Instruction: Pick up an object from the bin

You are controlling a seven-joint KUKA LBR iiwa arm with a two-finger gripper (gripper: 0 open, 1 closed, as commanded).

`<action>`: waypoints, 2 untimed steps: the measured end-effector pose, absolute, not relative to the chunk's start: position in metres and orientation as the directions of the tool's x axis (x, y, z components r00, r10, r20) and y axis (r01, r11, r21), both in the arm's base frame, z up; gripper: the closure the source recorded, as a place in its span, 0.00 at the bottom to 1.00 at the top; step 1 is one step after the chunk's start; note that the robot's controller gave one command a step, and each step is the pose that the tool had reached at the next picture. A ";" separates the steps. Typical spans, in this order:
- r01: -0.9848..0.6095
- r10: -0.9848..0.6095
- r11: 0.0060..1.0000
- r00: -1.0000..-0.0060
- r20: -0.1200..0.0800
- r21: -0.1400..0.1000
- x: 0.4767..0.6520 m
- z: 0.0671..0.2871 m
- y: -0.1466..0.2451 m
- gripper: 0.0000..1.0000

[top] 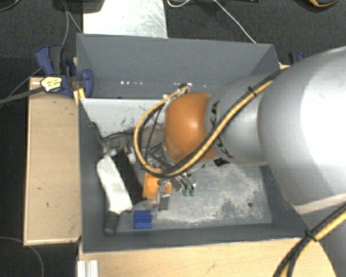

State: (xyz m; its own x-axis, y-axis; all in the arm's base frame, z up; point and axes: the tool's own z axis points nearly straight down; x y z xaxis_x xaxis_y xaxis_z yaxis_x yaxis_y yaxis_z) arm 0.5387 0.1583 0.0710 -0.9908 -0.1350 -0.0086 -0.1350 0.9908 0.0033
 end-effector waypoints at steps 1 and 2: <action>-0.291 -0.291 0.957 -0.957 -0.008 0.012 0.570 0.071 0.148 1.00; -0.293 -0.292 0.956 -0.956 -0.008 0.012 0.569 0.071 0.148 1.00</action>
Offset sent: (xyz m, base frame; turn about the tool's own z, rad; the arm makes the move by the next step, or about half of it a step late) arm 0.0000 0.0000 0.0000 0.0000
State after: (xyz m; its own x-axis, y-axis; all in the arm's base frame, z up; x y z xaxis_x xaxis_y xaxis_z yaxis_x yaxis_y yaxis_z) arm 0.5695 0.1484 0.0711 -0.9563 -0.2924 -0.0078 -0.2925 0.9562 0.0122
